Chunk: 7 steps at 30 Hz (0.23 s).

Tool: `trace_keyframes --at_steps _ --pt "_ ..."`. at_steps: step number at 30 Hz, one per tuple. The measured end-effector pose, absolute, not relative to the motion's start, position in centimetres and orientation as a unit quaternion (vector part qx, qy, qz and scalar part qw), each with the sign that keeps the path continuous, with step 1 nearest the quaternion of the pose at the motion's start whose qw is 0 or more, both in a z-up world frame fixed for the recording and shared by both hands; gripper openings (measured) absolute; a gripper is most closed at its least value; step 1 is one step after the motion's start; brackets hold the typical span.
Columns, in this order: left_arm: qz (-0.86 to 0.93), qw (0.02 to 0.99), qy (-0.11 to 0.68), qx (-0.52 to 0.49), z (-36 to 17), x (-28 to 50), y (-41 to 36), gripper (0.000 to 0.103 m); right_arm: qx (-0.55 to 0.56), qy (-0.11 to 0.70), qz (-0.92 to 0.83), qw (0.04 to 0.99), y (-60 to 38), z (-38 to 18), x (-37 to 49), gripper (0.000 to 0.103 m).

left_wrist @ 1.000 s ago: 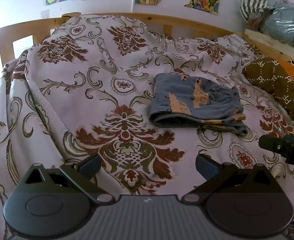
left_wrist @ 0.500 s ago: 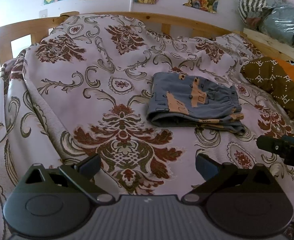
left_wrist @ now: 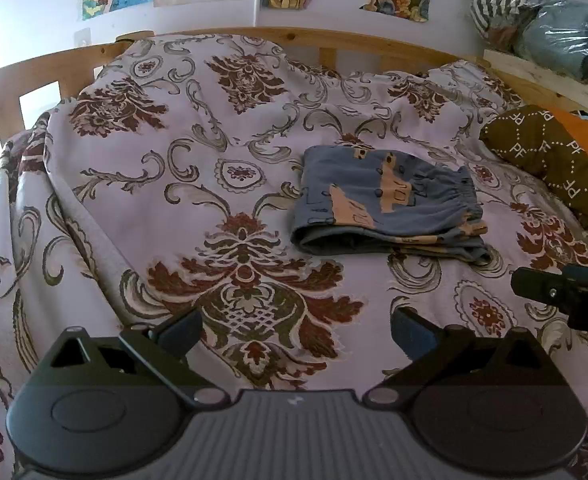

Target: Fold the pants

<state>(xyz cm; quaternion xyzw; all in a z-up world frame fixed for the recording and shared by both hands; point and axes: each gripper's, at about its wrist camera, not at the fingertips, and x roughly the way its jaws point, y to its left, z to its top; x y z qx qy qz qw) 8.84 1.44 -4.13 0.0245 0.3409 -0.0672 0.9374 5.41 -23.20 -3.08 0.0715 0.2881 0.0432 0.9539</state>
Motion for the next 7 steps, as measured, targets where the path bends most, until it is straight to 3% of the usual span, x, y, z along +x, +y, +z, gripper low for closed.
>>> trace_keyframes --at_steps 7 --pt "-0.069 0.939 0.336 0.030 -4.03 8.73 1.36 0.103 0.071 0.290 0.045 0.953 -23.00 -3.09 5.25 0.102"
